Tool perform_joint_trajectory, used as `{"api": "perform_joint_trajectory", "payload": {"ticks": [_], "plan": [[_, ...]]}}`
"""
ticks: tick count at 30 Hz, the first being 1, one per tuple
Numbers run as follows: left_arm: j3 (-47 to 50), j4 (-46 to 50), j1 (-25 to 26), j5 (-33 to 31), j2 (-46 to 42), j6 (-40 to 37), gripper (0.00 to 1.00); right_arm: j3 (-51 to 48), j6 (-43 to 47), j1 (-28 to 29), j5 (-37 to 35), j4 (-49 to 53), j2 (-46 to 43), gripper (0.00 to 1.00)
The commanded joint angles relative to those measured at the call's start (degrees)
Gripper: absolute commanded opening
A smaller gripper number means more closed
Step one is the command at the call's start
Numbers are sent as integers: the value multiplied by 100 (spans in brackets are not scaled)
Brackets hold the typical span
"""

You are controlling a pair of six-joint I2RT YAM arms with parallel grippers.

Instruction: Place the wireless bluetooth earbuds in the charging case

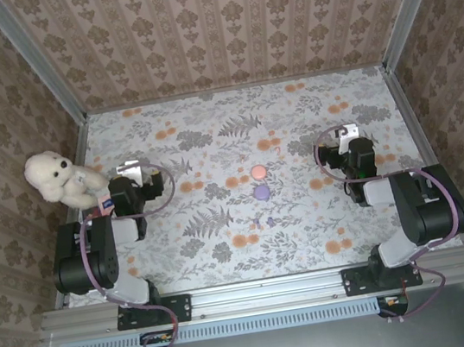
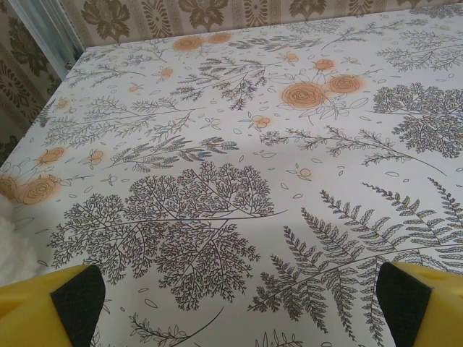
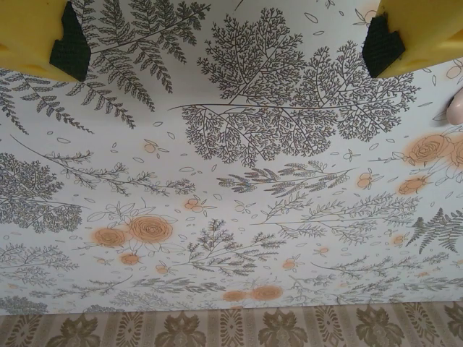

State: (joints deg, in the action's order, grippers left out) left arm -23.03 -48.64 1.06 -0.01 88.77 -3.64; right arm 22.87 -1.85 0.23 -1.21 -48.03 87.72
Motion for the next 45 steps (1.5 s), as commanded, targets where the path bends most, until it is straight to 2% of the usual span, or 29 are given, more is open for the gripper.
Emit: {"api": "perform_joint_trajectory", "payload": {"ticks": [1,29,31,35,38,41,43,45], "plan": [[-30,-19,15,-60,-78,39,100,50,-26,-33,76,-92,-10,100],[-59,49,-71,200,-101,42,100,56,-53,-52,61,-107,-29,100],[-132,331,-28,145,-320,6,100,304,-207,-58,-302,585,-315,100],[-576,1635,164,-279,-991,-46,100,1033,-247,-49,-369,2223,-857,100],[-1091,2688,509,-804,-1261,-149,100,1650,-1189,-59,-628,3443,-1218,100],[-1687,3721,935,-1185,-1360,17,100,2592,-2320,-71,-1220,5331,-1178,100],[-1984,4193,1261,-1288,-1409,302,100,2956,-2342,-71,-1084,5869,-1016,100],[-2211,4590,1545,-1356,-1433,682,100,3073,-2200,-46,-610,6072,-978,100]]}}
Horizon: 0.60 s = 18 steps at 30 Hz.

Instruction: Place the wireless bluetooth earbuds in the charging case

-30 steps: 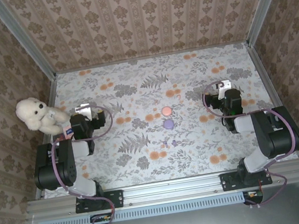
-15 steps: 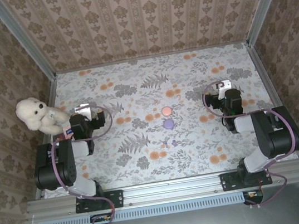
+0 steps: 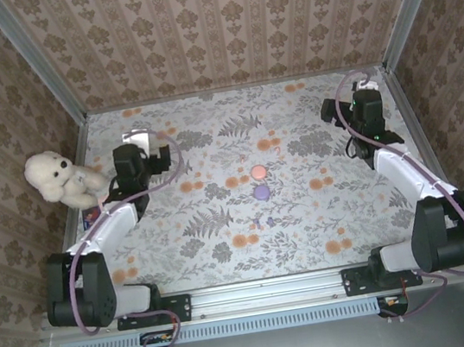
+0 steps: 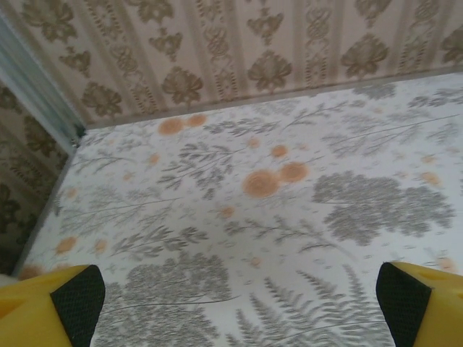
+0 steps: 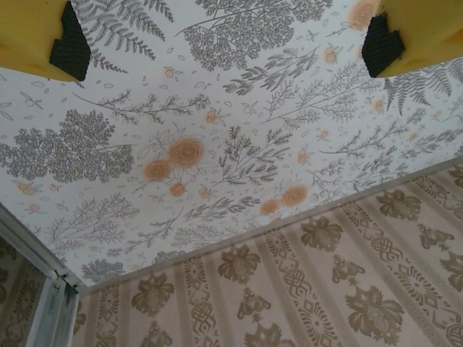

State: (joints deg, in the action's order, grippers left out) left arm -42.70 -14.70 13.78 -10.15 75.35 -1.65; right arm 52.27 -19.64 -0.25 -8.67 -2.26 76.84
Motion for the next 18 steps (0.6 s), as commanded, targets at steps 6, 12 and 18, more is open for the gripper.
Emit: {"api": "perform_joint_trajectory", "payload": {"ticks": [6,12,18], "plan": [[-749,2372,800,-482,-73,1979,100,435,-577,700,730,2666,-239,95],[-595,2580,1083,-356,-228,3351,100,531,-1734,1899,608,3648,-372,94],[-633,3115,1142,-541,-311,4665,100,691,-3173,3011,465,3750,326,94]]}}
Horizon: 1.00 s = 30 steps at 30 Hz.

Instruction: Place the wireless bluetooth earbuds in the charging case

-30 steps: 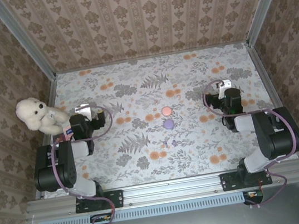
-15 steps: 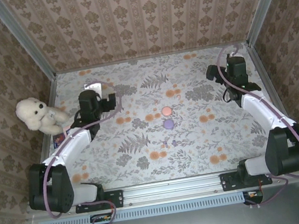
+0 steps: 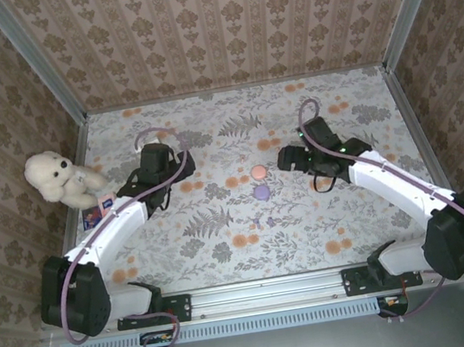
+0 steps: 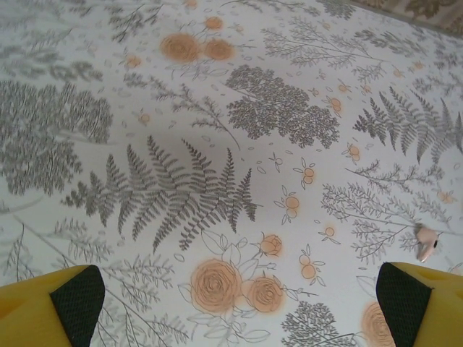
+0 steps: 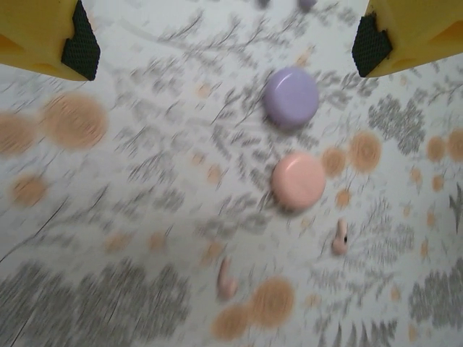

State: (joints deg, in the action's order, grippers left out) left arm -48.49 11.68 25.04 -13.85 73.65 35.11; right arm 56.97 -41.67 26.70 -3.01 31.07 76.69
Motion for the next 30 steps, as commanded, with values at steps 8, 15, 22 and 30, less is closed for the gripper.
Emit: {"api": "perform_joint_trajectory", "payload": {"ticks": [8,15,22,30], "plan": [[-94,698,21,100,-188,1313,100,1215,-1773,1086,-399,1061,1773,92],[212,506,21,195,-228,1428,100,1881,-2073,1230,-428,1382,2561,88],[208,375,4,370,-167,1410,100,2495,-2205,1342,-461,1697,3363,85],[247,292,-21,455,-114,1424,100,2937,-2267,1408,-594,2016,3923,84]]}}
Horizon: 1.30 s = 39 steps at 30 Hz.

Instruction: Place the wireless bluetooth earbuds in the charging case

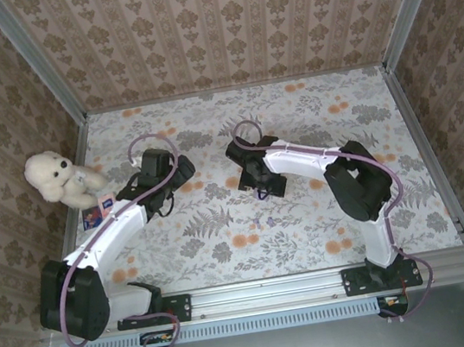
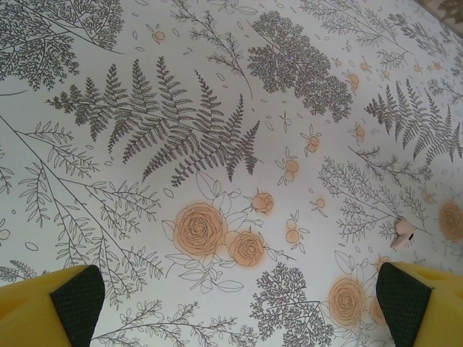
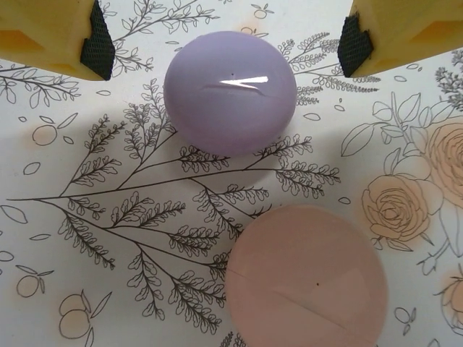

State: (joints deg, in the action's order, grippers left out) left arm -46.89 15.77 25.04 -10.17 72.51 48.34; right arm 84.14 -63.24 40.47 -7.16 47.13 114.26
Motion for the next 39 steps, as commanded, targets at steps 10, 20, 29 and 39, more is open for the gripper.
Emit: {"api": "perform_joint_trajectory", "payload": {"ticks": [10,20,29,39], "plan": [[183,-179,-99,130,-39,150,100,559,-74,108,-308,560,599,78],[357,-187,-165,160,-269,162,100,365,431,176,-387,326,603,65],[444,-201,-218,223,-382,159,100,21,1228,349,-599,225,334,61],[515,-236,-263,273,-448,185,100,-79,1243,410,-572,204,191,72]]}}
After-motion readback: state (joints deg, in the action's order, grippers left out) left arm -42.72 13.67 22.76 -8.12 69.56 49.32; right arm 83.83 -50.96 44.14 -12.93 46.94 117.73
